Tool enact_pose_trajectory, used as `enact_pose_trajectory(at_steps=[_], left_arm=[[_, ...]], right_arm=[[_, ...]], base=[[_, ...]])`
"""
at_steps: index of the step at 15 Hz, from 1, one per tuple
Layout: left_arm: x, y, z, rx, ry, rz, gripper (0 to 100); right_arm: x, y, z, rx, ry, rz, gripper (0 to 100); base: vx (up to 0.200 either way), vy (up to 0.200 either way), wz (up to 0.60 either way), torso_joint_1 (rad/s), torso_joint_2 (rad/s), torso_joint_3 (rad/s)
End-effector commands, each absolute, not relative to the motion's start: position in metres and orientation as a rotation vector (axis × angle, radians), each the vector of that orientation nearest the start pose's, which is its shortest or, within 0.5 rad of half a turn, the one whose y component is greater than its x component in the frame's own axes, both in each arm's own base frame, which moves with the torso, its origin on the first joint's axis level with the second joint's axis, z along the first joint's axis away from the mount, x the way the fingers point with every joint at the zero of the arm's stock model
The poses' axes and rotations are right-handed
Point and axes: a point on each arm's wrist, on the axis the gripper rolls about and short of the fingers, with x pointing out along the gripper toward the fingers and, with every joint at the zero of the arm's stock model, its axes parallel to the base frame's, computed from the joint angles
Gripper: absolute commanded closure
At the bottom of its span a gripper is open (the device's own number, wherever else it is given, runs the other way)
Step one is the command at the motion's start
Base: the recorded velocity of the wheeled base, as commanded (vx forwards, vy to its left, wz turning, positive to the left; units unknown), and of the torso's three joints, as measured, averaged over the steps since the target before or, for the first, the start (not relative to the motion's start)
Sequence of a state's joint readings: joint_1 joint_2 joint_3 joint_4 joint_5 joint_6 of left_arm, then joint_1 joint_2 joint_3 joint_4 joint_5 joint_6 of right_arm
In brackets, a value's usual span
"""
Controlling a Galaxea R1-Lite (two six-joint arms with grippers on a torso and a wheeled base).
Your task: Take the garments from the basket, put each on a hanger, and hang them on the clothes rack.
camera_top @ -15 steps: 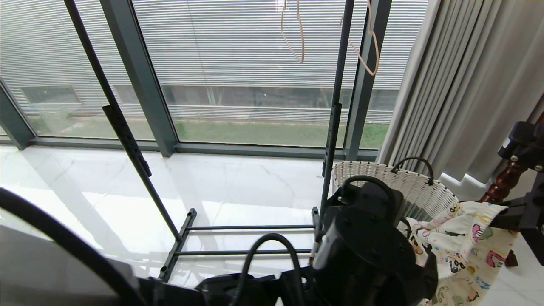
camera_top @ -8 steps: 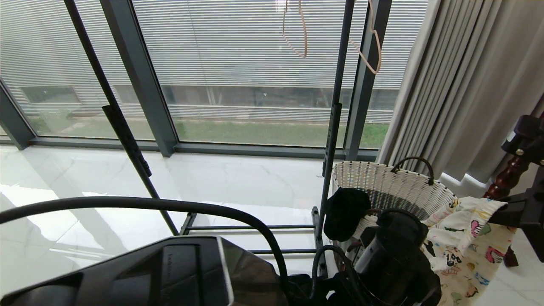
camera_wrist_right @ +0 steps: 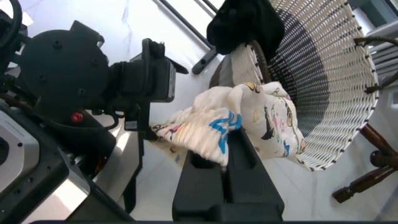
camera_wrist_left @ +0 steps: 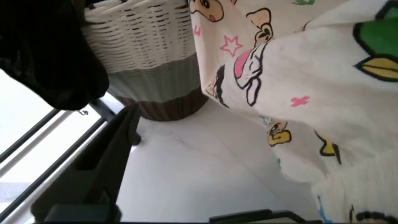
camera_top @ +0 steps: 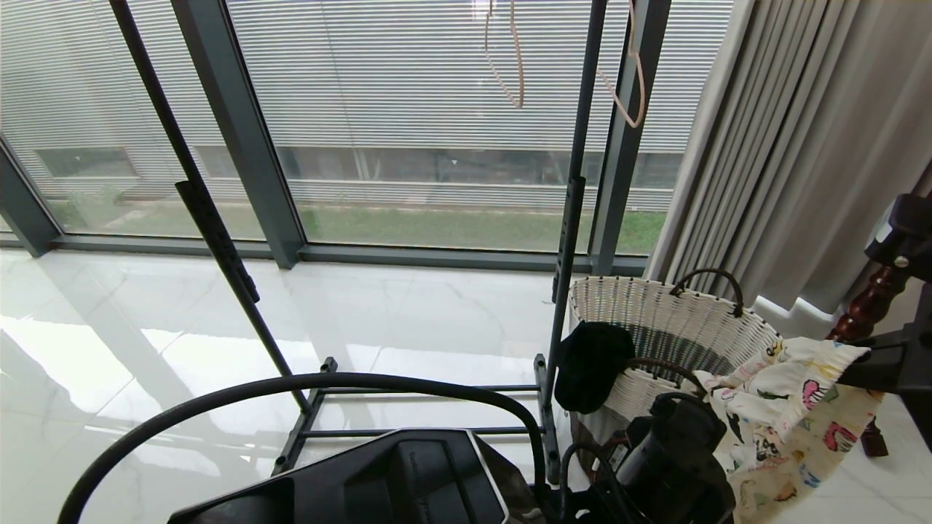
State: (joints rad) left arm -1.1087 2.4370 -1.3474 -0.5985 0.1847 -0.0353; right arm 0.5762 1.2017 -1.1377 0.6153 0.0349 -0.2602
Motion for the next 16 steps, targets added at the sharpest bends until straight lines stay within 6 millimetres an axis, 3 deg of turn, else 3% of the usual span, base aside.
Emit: enact_pose_trajectory(at_steps=[1, 4, 6, 9, 13, 16], left_arm=[[0.212, -0.411, 0.023, 0.287, 0.434, -0.891, 100], [0.205, -0.397, 0.033, 0.283, 0.421, -0.853, 100], [0.195, -0.378, 0.043, 0.204, 0.268, -0.823, 100], [0.164, -0.316, 0.055, 0.221, 0.097, -0.834, 100], [0.137, -0.243, 0.099, 0.190, 0.073, -0.802, 100], [0.134, -0.212, 0.135, 0.160, 0.028, -0.749, 100]], right_arm=[[0.126, 0.083, 0.280, -0.426, 0.584, 0.672, 100], [0.128, 0.083, 0.277, -0.405, 0.606, 0.657, 100], [0.131, 0.081, 0.277, -0.326, 0.636, 0.610, 100], [0.133, 0.080, 0.276, -0.283, 0.655, 0.605, 100], [0.131, 0.091, 0.272, -0.388, 0.633, 0.758, 100], [0.139, 0.107, 0.268, -0.419, 0.608, 0.829, 100]], base=[[0.000, 0.000, 0.00, 0.000, 0.00, 0.000], [0.000, 0.000, 0.00, 0.000, 0.00, 0.000], [0.000, 0.000, 0.00, 0.000, 0.00, 0.000], [0.000, 0.000, 0.00, 0.000, 0.00, 0.000], [0.000, 0.000, 0.00, 0.000, 0.00, 0.000], [0.000, 0.000, 0.00, 0.000, 0.00, 0.000]])
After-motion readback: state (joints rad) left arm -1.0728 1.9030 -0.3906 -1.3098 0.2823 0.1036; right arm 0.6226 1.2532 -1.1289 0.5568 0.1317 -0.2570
